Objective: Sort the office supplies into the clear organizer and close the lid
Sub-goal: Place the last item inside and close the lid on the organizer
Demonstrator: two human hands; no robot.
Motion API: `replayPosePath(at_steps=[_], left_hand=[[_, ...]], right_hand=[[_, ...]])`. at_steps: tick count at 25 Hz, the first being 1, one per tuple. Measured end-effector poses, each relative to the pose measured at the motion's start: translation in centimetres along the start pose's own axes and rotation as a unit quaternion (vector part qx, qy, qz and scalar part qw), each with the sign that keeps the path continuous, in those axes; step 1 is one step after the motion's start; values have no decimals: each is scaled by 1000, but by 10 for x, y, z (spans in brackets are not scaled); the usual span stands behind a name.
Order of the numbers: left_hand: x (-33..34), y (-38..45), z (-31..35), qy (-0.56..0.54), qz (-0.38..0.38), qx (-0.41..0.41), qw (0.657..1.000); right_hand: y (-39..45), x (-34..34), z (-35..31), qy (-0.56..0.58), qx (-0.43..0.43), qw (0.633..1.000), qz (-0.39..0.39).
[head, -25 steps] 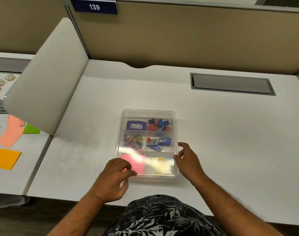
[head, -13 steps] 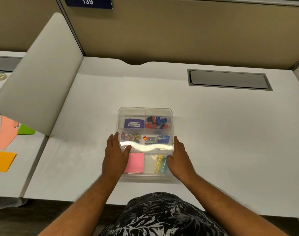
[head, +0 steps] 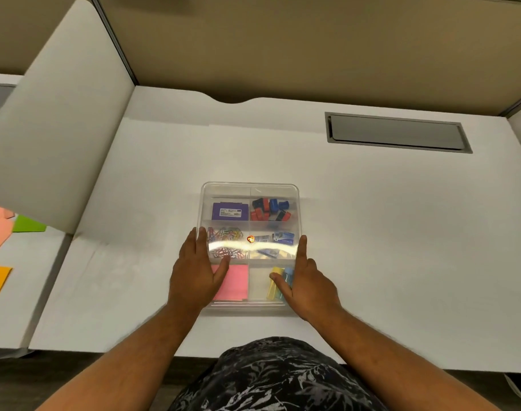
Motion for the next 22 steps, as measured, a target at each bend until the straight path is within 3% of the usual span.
replayPosePath(at_steps=[8, 12, 16, 22], left_hand=[[-18, 19, 12, 39, 12, 43, 998], [-37, 56, 36, 18, 28, 82, 996], [-18, 89, 36, 56, -19, 87, 994], [-1, 96, 25, 57, -19, 128, 990]], right_hand=[[11, -23, 5, -38, 58, 998, 9], [48, -58, -26, -2, 19, 999, 46], [89, -62, -42, -55, -15, 998, -7], [113, -26, -14, 44, -45, 995, -72]])
Point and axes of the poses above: each hand's wrist, its own y-axis towards the middle knuckle, its own x-axis out of the palm, z = x × y, the point moved 8 cm from there along y, towards the middle knuckle, and after that the axes turned 5 degrees about -z, right-handed, at the moved point
